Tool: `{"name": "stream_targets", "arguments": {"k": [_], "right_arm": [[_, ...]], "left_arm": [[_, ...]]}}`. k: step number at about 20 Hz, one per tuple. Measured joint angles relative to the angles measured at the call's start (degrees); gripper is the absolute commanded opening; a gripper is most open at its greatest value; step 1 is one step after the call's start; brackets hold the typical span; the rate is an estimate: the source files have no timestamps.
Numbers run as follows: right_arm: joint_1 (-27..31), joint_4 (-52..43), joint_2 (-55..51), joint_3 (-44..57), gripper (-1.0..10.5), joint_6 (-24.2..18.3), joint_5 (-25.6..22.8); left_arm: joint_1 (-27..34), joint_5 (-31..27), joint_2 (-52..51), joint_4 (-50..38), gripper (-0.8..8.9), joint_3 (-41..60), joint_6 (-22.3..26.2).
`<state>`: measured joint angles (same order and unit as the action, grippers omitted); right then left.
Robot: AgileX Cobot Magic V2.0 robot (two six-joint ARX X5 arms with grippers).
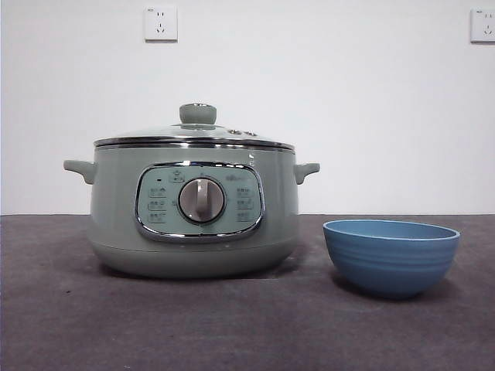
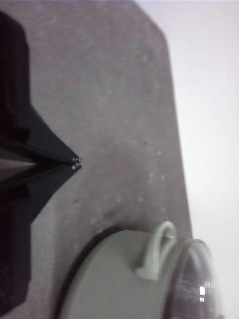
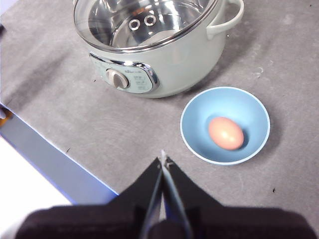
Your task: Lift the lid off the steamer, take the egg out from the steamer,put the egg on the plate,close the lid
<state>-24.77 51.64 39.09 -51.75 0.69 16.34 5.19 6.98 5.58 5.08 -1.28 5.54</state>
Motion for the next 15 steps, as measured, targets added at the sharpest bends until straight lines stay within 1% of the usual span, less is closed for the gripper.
{"name": "stream_targets", "arguments": {"k": [4,7,9,15], "right_arm": [[0.0,0.0,0.0,0.0,0.0,0.0,0.0],[0.0,0.0,0.0,0.0,0.0,0.0,0.0],[0.0,0.0,0.0,0.0,0.0,0.0,0.0],[0.0,0.02,0.0,0.0,0.0,0.0,0.0]], "left_arm": [[0.0,-0.11,-3.13,5.25,-0.03,0.31,-1.14],[0.0,-0.44,-5.31,4.83,-0.03,0.31,-1.4],[0.0,-0.26,-5.33,4.72,-0.03,0.31,-2.12],[0.0,-0.26,-5.31,4.72,-0.03,0.31,-2.21]]}}
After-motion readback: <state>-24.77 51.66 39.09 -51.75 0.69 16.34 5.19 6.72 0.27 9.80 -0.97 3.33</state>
